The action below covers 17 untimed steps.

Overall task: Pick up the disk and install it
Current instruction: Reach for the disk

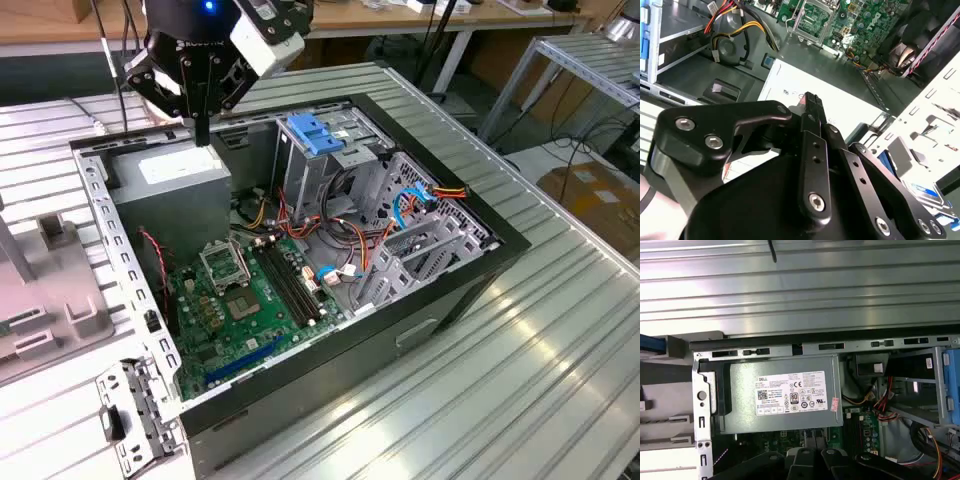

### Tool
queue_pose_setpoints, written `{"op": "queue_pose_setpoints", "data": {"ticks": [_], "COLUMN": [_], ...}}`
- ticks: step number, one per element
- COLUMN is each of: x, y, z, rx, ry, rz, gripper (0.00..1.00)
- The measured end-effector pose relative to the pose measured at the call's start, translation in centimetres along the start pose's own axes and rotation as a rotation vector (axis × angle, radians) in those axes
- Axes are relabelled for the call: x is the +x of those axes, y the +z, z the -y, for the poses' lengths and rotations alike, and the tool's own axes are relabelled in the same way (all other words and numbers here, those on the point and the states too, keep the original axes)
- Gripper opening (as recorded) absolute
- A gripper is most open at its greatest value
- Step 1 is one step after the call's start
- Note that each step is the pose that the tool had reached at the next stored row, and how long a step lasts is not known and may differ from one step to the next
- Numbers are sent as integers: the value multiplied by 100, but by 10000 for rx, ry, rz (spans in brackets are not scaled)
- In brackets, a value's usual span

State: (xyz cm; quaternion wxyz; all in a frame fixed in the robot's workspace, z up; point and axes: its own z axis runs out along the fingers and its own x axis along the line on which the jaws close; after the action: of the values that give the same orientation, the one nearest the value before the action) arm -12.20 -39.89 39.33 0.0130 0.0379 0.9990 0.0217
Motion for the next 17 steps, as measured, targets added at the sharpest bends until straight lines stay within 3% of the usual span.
{"op": "queue_pose_setpoints", "data": {"ticks": [4,12,13,17], "x": [7,85,180,207], "y": [0,-2,-5,-6], "z": [0,6,13,16], "rx": [0,0,0,0], "ry": [1,1,0,0], "rz": [0,0,0,0], "gripper": [11,11,11,11]}}
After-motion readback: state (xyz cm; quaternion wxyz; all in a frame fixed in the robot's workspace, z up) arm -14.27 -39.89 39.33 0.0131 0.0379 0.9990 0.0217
